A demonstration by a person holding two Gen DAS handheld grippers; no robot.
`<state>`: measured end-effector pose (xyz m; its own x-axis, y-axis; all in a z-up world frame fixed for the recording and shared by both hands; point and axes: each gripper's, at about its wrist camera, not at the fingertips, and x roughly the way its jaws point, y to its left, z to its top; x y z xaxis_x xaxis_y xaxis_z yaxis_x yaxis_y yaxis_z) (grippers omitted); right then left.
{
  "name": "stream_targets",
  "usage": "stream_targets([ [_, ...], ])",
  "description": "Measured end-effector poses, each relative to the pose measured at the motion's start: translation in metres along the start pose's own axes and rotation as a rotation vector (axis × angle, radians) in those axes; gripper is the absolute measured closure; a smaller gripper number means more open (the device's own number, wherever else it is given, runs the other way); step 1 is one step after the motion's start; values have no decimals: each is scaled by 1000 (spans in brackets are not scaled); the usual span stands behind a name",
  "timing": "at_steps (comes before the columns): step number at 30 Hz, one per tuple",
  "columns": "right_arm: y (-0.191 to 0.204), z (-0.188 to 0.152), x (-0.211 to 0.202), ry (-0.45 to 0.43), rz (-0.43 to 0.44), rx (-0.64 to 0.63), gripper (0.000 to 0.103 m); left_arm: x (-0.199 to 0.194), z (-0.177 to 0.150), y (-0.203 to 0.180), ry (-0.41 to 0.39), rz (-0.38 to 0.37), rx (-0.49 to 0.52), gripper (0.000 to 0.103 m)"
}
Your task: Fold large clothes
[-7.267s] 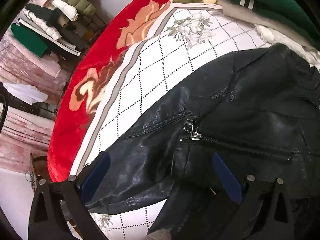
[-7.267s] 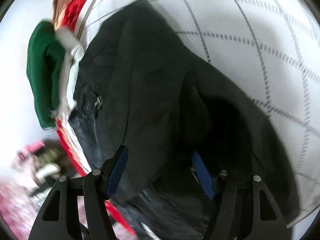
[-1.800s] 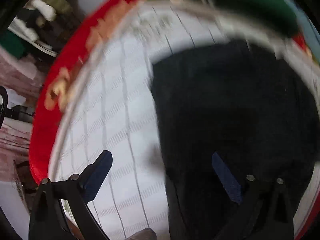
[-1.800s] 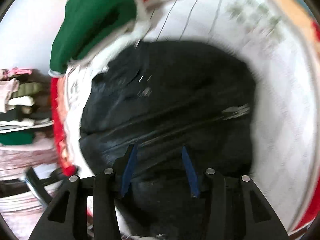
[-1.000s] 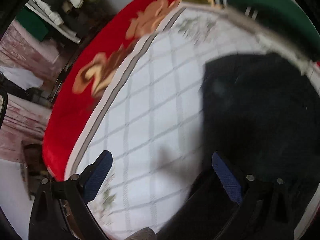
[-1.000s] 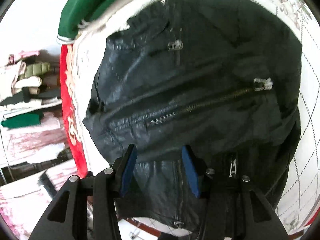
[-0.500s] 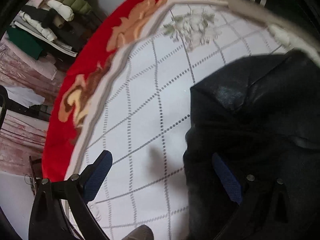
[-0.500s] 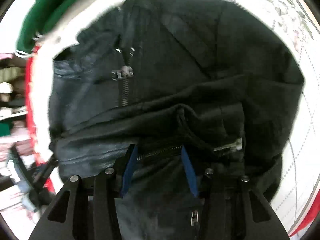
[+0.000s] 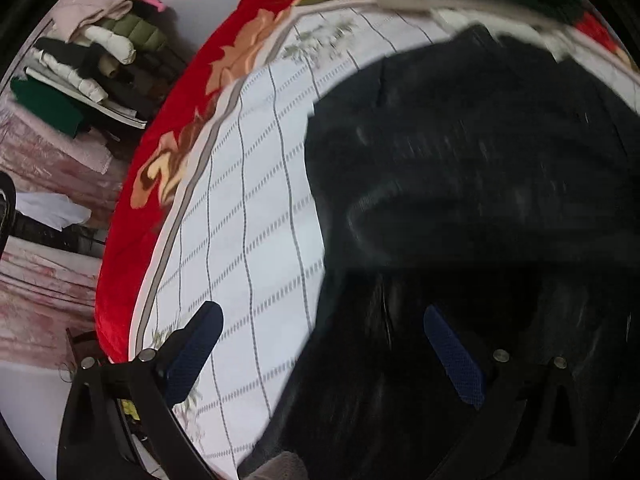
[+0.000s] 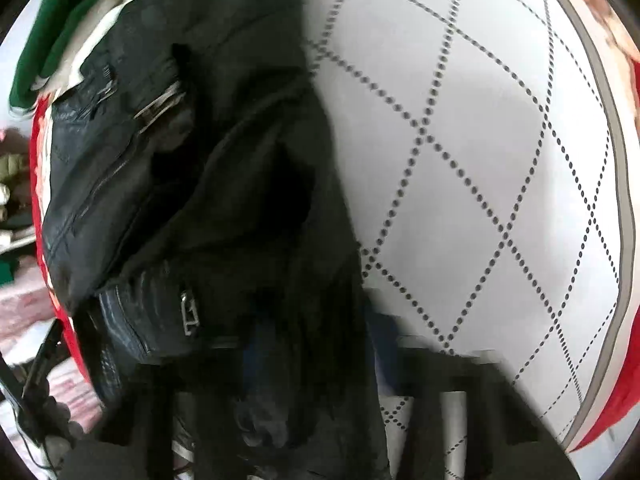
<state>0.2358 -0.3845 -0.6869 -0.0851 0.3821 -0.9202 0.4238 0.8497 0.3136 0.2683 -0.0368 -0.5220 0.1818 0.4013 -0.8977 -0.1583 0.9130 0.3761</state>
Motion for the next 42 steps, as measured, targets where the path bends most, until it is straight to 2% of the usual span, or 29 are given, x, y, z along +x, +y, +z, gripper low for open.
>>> stream_targets([
  [3, -1, -19, -2, 36, 73, 66, 95, -10, -17, 1, 2, 16, 34, 0],
  [6, 0, -56, -2, 126, 177, 92, 95, -18, -34, 7, -3, 35, 69, 0],
  [8, -3, -81, 11, 224, 165, 104, 94, -19, -46, 6, -8, 50, 103, 0],
  [10, -18, -101, 26, 309, 88, 118, 83, -14, -58, 0, -1, 63, 143, 0],
  [11, -23, -105, 27, 321, 74, 134, 69, -10, -62, -3, 4, 63, 155, 0],
  [12, -27, -109, 22, 318, 81, 152, 63, -6, -66, -7, 8, 62, 165, 0],
  [14, -27, -110, 4, 269, 67, 139, 63, 1, -70, -16, -9, 83, 180, 0],
  [18, -4, -91, -50, 40, 47, 38, 63, 24, -69, -33, -53, 186, 219, 0],
  [21, 26, -66, -55, -63, 3, -78, 63, 40, -69, -37, -30, 175, 212, 0],
  [22, 33, -60, -50, -80, -17, -106, 63, 40, -70, -38, -38, 178, 213, 0],
  [23, 38, -44, -42, -87, -76, -138, 63, 40, -71, -39, -49, 184, 217, 0],
  [25, 42, -28, -19, -64, -167, -164, 63, 38, -76, -40, -82, 193, 221, 0],
  [28, 44, -24, -1, -50, -191, -173, 63, 31, -80, -36, -107, 198, 202, 0],
  [31, 44, -32, -15, -69, -144, -218, 62, 12, -82, -32, -118, 214, 176, 0],
  [34, 14, -48, -46, -80, -25, -206, 61, -19, -93, -37, -153, 228, 185, 0],
  [36, -12, -60, -68, -80, 38, -200, 50, -44, -108, -49, -163, 238, 217, 0],
  [38, -38, -71, -83, -67, 80, -200, 44, -70, -128, -69, -172, 244, 262, 0],
  [41, -83, -87, -100, -41, 128, -208, 42, -101, -164, -107, -169, 241, 351, 0],
  [42, -85, -92, -98, -35, 140, -211, 41, -107, -173, -119, -167, 243, 383, 0],
])
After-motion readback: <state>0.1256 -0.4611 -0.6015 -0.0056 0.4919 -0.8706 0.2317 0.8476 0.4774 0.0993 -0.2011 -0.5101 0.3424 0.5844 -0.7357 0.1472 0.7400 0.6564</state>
